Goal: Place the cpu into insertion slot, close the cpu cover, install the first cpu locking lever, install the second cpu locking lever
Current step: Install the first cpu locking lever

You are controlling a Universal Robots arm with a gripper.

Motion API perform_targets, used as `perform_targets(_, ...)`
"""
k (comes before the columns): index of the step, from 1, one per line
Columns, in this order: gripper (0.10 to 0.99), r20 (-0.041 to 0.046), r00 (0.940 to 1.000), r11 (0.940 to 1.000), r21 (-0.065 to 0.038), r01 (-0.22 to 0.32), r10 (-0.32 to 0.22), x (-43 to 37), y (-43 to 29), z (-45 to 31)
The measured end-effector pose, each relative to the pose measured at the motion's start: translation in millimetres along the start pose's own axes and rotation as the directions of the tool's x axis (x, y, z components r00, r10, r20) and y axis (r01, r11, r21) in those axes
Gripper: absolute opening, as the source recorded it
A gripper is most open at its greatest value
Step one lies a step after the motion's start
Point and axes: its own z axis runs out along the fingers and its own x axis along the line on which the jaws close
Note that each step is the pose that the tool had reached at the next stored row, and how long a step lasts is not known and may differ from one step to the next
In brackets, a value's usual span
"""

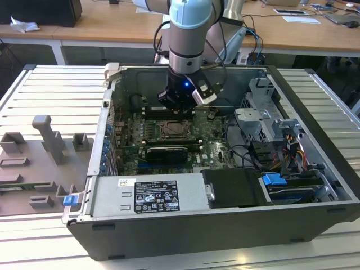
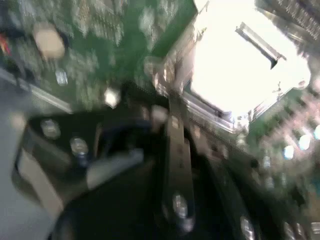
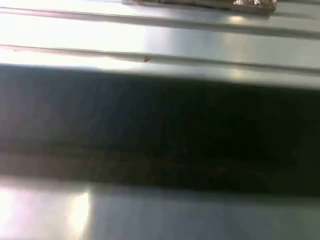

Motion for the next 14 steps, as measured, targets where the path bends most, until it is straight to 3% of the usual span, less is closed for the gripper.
perform_targets(7,0.106,-0.0005,1.0,1.0,0.001,0.0,0.0,0.1,-0.1,-0.4)
perform_targets(10,0.106,-0.0005,1.0,1.0,0.001,0.0,0.0,0.0,0.3,-4.6)
perform_targets(12,0.106,-0.0004,1.0,1.0,0.001,0.0,0.0,-0.1,1.0,-12.3)
perform_targets(14,0.106,-0.0006,1.0,1.0,0.001,0.0,0.0,0.0,-0.9,-12.6)
